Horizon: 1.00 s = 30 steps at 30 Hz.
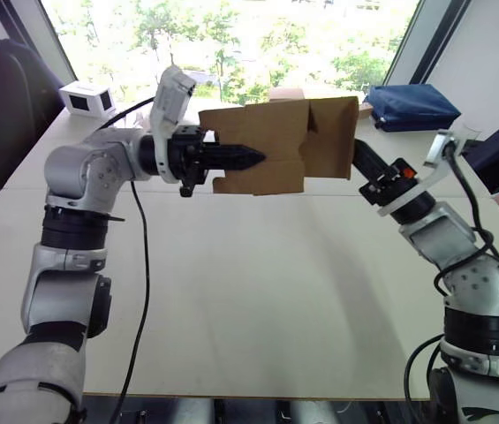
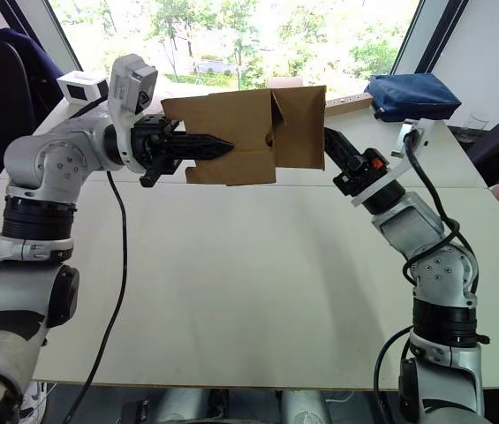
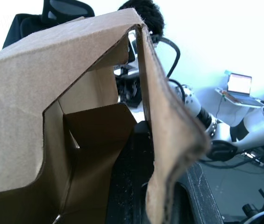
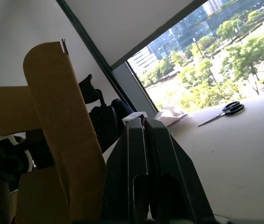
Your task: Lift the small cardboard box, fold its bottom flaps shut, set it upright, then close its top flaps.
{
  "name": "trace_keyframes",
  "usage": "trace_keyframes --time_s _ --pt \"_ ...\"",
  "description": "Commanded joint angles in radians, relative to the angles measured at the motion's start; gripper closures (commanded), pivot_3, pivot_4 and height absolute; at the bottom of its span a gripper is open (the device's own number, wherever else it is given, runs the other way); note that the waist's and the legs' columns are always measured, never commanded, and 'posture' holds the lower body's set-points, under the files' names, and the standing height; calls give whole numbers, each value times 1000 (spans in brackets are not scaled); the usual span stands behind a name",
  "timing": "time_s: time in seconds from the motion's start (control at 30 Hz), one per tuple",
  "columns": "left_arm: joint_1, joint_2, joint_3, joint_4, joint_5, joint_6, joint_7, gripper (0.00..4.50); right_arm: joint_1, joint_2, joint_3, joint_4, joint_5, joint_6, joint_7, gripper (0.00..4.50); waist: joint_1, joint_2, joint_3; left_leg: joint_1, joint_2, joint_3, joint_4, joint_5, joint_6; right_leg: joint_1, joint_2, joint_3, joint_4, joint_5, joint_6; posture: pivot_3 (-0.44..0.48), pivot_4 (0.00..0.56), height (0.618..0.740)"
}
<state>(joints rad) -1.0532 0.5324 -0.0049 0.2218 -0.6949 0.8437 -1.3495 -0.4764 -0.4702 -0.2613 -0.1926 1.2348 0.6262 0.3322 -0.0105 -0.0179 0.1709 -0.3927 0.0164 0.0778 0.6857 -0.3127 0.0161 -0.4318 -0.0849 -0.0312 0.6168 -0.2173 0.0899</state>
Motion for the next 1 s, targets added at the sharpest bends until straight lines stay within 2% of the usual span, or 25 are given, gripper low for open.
trace_keyframes --time_s 0.03,0.3,0.43,0.57,0.7,0.73,1.0 --pt "-24 3 27 -24 -20 -2 5 4500 -24 25 -20 -65 63 16 23 4452 0 0 0 0 0 0 0 0 0 0 -1 0 0 0 0 0 150 740" --pt "-38 4 29 3 -17 -7 7 4500 30 118 -6 -172 149 22 -36 4452 -1 0 0 0 0 0 0 0 0 0 -1 -1 0 0 0 0 150 740" --pt "-42 -2 29 4 -21 -5 7 4500 28 195 5 -181 156 -11 -69 4452 -2 0 0 0 0 0 0 0 0 0 -1 0 1 0 0 0 150 740" --pt "-40 -6 29 -2 -22 -3 12 4500 33 227 0 -182 154 -24 -83 4452 -2 0 0 0 0 0 0 0 0 0 -1 -1 1 0 0 0 150 740" --pt "-27 -3 25 -31 -34 17 12 4500 54 246 -5 -176 174 -29 -78 3468 -2 0 0 0 0 0 0 0 0 0 -1 0 0 0 0 0 150 740" --pt "-28 -3 25 -28 -33 16 16 4500 53 259 -12 -170 178 -41 -86 3061 -2 0 0 0 0 0 0 0 0 0 -1 -1 1 0 0 0 150 740" --pt "-28 -6 30 -9 -32 12 30 4500 63 315 -22 -180 241 -65 -112 3061 -3 0 0 0 0 0 0 0 0 0 -1 -1 1 0 0 0 150 740"
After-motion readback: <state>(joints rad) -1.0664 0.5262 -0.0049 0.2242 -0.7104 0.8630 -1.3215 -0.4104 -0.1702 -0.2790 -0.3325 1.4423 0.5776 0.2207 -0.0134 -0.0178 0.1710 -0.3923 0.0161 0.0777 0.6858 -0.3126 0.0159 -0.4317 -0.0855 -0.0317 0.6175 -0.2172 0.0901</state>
